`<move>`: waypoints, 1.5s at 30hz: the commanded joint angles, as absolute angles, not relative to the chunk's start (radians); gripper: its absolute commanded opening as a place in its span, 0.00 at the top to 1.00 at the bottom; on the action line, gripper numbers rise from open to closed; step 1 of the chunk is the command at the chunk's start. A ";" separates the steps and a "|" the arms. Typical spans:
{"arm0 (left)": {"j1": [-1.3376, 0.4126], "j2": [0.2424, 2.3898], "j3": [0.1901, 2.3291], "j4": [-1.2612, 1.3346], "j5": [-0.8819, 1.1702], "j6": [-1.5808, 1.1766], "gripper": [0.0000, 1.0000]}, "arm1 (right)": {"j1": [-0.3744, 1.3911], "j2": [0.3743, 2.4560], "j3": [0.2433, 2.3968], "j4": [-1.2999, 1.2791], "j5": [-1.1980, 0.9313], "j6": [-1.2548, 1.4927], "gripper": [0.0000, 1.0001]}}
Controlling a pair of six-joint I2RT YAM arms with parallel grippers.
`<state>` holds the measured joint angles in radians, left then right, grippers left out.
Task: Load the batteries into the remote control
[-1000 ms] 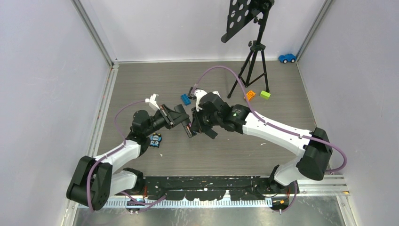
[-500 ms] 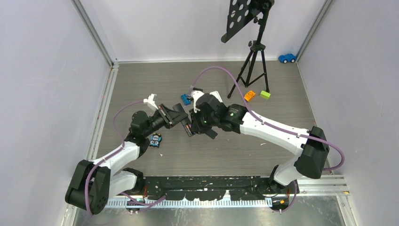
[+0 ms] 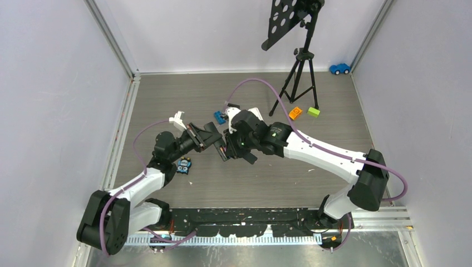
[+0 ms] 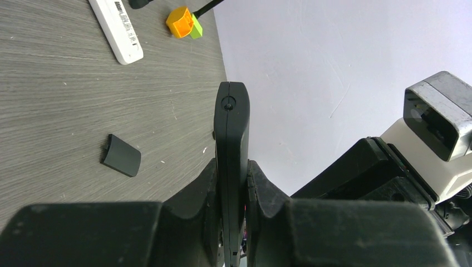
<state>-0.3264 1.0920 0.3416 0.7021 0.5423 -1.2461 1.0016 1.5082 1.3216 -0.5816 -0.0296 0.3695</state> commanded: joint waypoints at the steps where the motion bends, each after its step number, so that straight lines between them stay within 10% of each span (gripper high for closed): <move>1: -0.328 1.059 0.346 0.722 0.531 -1.244 1.00 | 1.008 1.526 1.383 -0.605 -0.058 0.371 0.82; 22: -0.327 1.020 0.350 0.664 0.525 -1.260 1.00 | 1.008 1.463 1.326 -0.492 -0.023 0.440 0.53; 45: -0.328 0.992 0.322 0.885 0.343 -1.744 1.00 | 0.984 1.090 0.660 0.530 0.163 1.024 0.31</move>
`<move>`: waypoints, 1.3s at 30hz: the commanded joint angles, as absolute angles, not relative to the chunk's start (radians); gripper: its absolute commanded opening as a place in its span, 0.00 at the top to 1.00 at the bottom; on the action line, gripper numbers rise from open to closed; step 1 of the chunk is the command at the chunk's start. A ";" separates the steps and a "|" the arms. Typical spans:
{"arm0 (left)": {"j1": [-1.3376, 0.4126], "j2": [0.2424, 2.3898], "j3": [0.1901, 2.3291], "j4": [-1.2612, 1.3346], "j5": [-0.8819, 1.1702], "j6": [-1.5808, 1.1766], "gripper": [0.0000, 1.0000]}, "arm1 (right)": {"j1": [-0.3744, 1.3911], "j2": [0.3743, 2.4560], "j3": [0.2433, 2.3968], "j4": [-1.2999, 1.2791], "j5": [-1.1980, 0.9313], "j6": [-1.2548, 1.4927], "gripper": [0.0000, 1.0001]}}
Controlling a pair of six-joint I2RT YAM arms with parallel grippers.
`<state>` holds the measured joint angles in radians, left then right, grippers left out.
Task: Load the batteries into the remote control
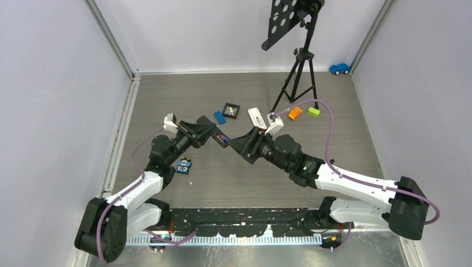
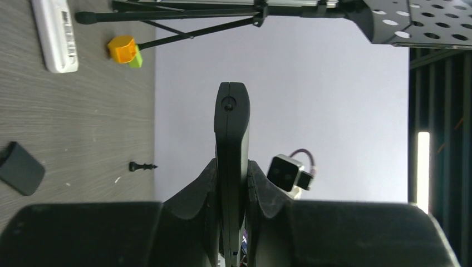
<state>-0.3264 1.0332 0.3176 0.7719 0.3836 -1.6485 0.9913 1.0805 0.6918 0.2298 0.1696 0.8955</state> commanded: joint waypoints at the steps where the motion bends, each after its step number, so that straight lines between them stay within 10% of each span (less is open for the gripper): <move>1: -0.328 0.987 0.323 0.872 0.342 -1.746 1.00 | 0.983 1.096 0.648 0.566 0.157 1.037 0.31; 19: -0.327 1.004 0.279 0.949 0.321 -1.793 1.00 | 0.966 1.160 0.596 0.721 0.142 1.177 0.29; 39: -0.327 1.023 0.279 0.961 0.324 -1.814 1.00 | 0.966 1.227 0.601 0.743 0.158 1.245 0.60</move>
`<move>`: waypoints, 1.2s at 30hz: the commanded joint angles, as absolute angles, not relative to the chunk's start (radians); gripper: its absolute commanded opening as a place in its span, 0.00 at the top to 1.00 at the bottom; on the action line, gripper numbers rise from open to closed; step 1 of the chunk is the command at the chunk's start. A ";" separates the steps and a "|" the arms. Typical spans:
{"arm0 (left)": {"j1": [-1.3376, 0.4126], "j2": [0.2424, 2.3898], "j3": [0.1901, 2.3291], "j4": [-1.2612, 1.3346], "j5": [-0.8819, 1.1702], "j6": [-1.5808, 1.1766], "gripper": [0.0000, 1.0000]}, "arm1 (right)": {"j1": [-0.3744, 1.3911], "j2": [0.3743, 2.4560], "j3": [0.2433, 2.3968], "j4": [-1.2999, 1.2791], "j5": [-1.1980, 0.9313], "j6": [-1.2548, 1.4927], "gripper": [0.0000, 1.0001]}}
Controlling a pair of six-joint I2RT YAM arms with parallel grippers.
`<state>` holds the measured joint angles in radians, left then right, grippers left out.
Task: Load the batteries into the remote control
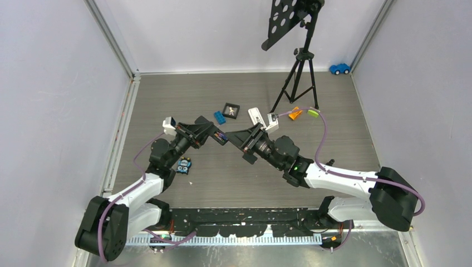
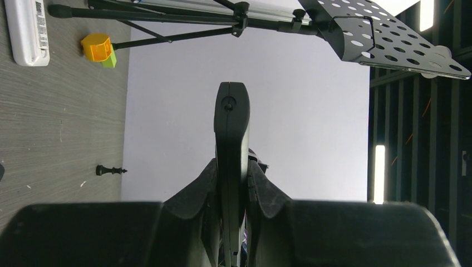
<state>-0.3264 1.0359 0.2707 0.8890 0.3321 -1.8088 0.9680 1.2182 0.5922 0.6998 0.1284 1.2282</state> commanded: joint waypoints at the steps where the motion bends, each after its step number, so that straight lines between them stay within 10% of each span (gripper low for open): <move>1: -0.327 1.023 0.280 0.961 0.324 -1.813 1.00 | 0.966 1.233 0.603 0.745 0.156 1.246 0.60; 36: -0.327 1.017 0.320 0.955 0.392 -1.753 1.00 | 0.950 1.306 0.712 0.435 0.164 1.196 0.77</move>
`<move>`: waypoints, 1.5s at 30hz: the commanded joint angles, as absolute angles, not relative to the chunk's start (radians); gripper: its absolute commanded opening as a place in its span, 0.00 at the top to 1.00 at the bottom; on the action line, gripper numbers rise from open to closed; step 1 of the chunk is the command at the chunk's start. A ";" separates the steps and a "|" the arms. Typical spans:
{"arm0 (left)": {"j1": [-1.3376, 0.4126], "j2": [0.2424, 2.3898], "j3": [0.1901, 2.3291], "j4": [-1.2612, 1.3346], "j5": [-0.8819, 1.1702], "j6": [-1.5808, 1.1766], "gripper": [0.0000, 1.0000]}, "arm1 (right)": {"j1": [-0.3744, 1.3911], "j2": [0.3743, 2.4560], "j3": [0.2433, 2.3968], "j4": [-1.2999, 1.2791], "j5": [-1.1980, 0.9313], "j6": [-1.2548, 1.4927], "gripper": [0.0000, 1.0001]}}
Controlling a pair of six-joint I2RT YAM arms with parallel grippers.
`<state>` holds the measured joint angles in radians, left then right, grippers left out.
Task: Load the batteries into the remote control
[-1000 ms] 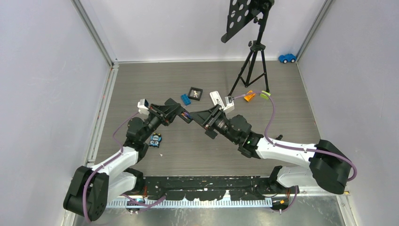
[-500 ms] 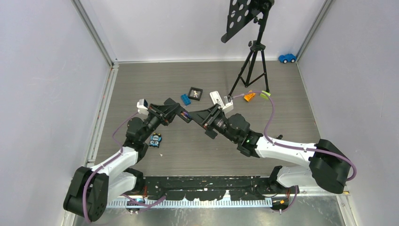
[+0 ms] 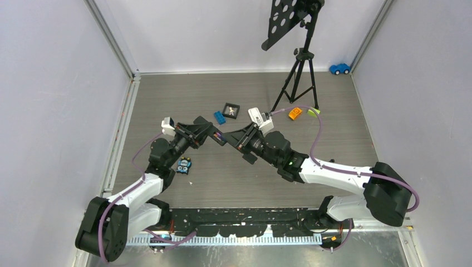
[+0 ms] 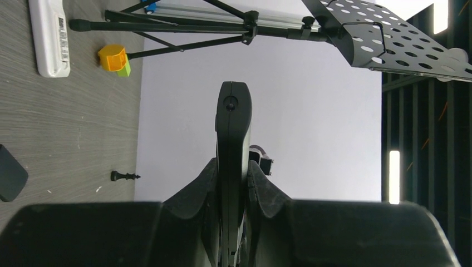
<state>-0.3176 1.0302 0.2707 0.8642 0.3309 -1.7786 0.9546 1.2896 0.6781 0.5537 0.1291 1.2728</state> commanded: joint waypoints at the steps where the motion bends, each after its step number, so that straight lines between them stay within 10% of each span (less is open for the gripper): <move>1: -0.327 1.016 0.328 0.944 0.401 -1.726 1.00 | 0.950 1.298 0.721 0.388 0.171 1.175 0.77; 12: -0.318 0.987 0.374 0.865 0.524 -1.471 1.00 | 0.939 1.293 0.865 0.020 0.185 0.953 0.77; 22: -0.310 0.917 0.388 0.608 0.544 -1.236 1.00 | 0.886 1.125 0.773 0.202 0.052 0.854 0.33; 45: -0.307 0.920 0.409 0.494 0.589 -1.150 1.00 | 0.934 1.357 0.971 0.008 -0.230 0.407 0.31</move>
<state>-0.3077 0.9268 0.3569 0.5079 0.5739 -1.1664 0.9054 1.3144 0.8680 0.0216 -0.2474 0.5186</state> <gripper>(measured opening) 0.178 0.689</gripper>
